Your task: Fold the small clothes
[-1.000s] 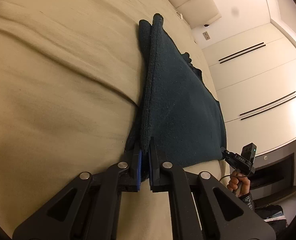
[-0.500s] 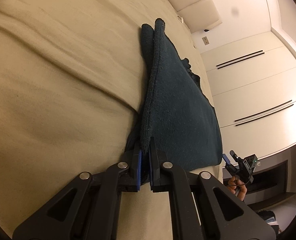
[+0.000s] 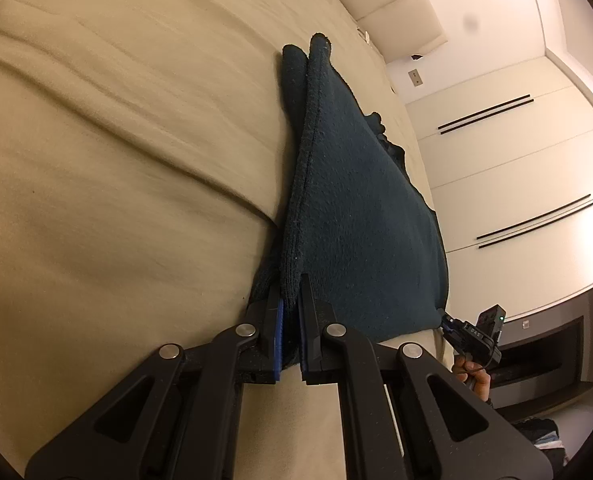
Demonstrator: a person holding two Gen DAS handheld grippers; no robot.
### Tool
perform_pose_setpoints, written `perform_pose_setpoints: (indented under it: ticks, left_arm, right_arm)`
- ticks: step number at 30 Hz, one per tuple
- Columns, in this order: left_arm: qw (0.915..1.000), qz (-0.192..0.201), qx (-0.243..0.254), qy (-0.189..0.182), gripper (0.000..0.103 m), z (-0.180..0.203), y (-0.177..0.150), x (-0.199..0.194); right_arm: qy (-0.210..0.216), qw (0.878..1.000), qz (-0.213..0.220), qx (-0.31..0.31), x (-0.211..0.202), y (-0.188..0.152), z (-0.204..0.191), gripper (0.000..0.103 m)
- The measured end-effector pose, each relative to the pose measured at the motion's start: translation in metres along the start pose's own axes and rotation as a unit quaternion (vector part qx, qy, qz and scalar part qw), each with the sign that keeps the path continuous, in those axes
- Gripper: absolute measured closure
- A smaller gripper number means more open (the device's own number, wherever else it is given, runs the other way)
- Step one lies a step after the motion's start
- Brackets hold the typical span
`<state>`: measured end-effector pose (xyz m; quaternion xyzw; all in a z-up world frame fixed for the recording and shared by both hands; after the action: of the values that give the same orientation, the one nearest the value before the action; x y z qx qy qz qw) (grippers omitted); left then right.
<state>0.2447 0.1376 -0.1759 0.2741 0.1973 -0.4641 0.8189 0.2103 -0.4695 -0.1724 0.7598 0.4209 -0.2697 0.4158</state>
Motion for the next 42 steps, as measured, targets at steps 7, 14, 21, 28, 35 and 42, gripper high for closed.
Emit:
perform_pose_setpoints:
  ticks: [7,14,21,28,35,42]
  left_arm:
    - [0.9992,-0.006,0.016,0.035,0.097,0.011,-0.006,-0.022]
    - [0.9879,0.051,0.118,0.086,0.097,0.080,0.011,-0.051]
    - [0.9723,0.014,0.219,0.082,0.097,0.149,0.055,0.056]
    - [0.9855,0.017,0.146,0.085,0.097,0.076,0.083,0.083]
    - [0.9894,0.044,0.118,0.071,0.097,0.050,0.071,0.039]
    - [0.9810,0.047,0.184,0.041,0.097,0.128,0.031,0.045]
  right_arm:
    - [-0.010,0.999,0.023,0.034,-0.025,0.001,0.011,0.059]
    - [0.026,0.997,0.077,-0.021,-0.050,0.022,-0.045,0.057]
    - [0.146,0.987,-0.019,-0.070,0.058,0.040,-0.131,0.057]
    - [0.175,0.984,-0.005,0.026,0.087,0.053,-0.067,0.100]
    - [0.111,0.983,0.091,0.113,0.023,0.057,0.015,0.095]
    - [0.207,0.977,0.059,0.002,0.012,0.024,-0.095,0.065]
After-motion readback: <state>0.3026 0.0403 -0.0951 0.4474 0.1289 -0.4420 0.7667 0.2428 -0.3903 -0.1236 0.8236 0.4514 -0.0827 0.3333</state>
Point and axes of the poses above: each gripper's, at about its wrist camera, not at the fingertips, and x roughly the way its jaws point, z to its right, y to its top, the point moved 1 cm from there along x, roughly the way its jaws point, and after that the axes turned 2 degrees about -y, right-handed, at the moved point
